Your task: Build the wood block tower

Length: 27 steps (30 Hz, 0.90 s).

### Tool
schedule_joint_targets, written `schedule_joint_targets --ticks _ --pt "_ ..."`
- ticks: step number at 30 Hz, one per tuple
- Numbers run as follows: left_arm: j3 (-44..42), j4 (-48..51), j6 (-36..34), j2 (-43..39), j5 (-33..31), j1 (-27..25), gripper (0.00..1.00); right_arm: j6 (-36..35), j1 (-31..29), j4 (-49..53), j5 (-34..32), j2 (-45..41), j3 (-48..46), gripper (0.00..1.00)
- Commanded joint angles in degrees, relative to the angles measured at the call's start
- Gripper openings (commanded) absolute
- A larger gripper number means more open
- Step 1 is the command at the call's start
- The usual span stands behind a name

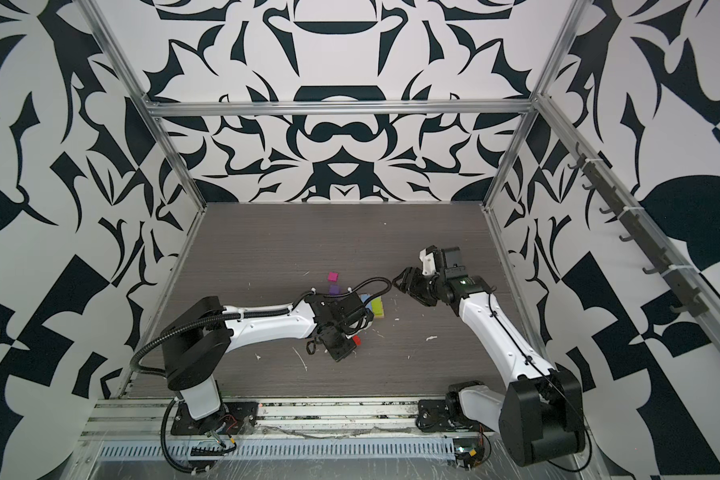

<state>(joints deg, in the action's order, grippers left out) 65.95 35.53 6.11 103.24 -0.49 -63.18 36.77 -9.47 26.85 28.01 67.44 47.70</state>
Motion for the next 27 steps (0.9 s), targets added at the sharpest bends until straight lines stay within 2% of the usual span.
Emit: schedule_joint_targets --ticks 1,10,14,17,22,25,27 --pt "-0.84 0.31 0.52 1.13 -0.31 -0.19 0.25 -1.50 0.11 2.25 -1.62 -1.87 -0.17 0.63" --pt "-0.68 0.48 0.63 2.18 -1.14 -0.19 0.44 -1.89 0.03 5.31 -1.93 -3.28 0.33 0.64" --pt "-1.07 0.31 0.79 1.35 -1.52 -0.19 0.65 -1.86 -0.59 5.77 -1.76 -3.72 0.29 0.65" --pt "-1.25 0.08 0.98 -0.20 -2.12 -0.19 0.72 -2.62 -1.78 6.64 -2.55 -4.05 0.41 0.66" --pt "-2.73 -2.08 1.98 -4.40 -1.56 0.26 0.80 -5.05 -7.28 8.58 -7.57 -4.43 1.55 0.69" --pt "-3.88 -3.15 3.12 -7.28 -1.27 1.41 0.84 -6.28 -12.40 10.85 -13.15 -3.51 2.94 0.76" --pt "-5.34 -4.89 4.57 -9.76 -2.81 2.10 0.96 -6.95 -15.32 11.47 -15.56 -2.98 3.43 0.77"
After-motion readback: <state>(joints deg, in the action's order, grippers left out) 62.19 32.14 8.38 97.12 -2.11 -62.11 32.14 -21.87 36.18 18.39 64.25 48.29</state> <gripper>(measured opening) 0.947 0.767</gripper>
